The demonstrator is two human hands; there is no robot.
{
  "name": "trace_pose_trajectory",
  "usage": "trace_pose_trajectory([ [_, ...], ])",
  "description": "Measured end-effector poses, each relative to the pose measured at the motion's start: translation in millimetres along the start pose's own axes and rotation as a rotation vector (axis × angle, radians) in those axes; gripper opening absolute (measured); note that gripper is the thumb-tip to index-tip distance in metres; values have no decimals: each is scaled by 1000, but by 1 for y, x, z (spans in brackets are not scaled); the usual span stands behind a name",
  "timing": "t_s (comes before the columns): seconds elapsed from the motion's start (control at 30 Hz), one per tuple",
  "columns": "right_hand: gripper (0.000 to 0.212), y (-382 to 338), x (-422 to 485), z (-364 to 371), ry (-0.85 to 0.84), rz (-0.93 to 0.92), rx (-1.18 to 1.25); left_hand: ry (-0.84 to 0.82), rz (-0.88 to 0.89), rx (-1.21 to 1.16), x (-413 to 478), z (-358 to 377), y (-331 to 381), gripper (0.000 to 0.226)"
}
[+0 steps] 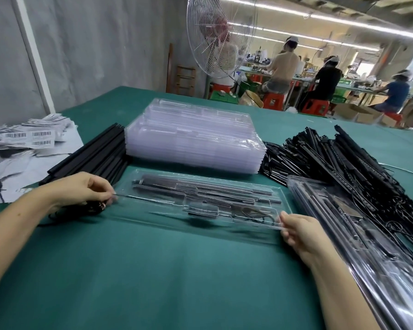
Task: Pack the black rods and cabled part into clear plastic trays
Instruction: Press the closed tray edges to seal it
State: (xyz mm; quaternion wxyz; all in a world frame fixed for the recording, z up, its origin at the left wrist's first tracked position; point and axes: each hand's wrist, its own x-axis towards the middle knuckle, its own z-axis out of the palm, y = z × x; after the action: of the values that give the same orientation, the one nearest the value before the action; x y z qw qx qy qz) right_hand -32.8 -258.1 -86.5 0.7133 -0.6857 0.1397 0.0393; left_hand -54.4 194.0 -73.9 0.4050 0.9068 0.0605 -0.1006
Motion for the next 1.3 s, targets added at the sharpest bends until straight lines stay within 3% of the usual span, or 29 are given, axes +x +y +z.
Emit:
trace_pose_trajectory([
  [0.1, 24, 0, -1, -2, -20, -8, -49, 120, 46, 190, -1, 7, 11, 22],
  [0.3, 22, -3, -6, -1, -45, -1, -57, 517, 131, 597, -3, 19, 31, 19],
  [0.43, 19, -2, -11, 1, -63, 7, -32, 372, 69, 540, 3, 15, 41, 7],
  [0.53, 14, -3, -11, -2, -63, 46, 53, 475, 4, 499, 5, 20, 48, 28],
  [0.6, 13, -3, -11, -3, -58, 51, 56, 564, 46, 492, 3, 27, 51, 24],
  [0.73, 14, 3, -7, 1, 71, -34, -41, 460, -5, 526, -1, 46, 52, 17],
  [1.03, 22, 3, -3, 6, 155, -41, -68, 408, -266, 703, -9, 53, 64, 43],
  [1.2, 25, 2, -4, 9, 168, -47, -117, 315, -342, 738, -8, 48, 76, 40],
  [1.3, 24, 2, -5, 8, 169, -42, -129, 339, -342, 752, -9, 52, 78, 32],
])
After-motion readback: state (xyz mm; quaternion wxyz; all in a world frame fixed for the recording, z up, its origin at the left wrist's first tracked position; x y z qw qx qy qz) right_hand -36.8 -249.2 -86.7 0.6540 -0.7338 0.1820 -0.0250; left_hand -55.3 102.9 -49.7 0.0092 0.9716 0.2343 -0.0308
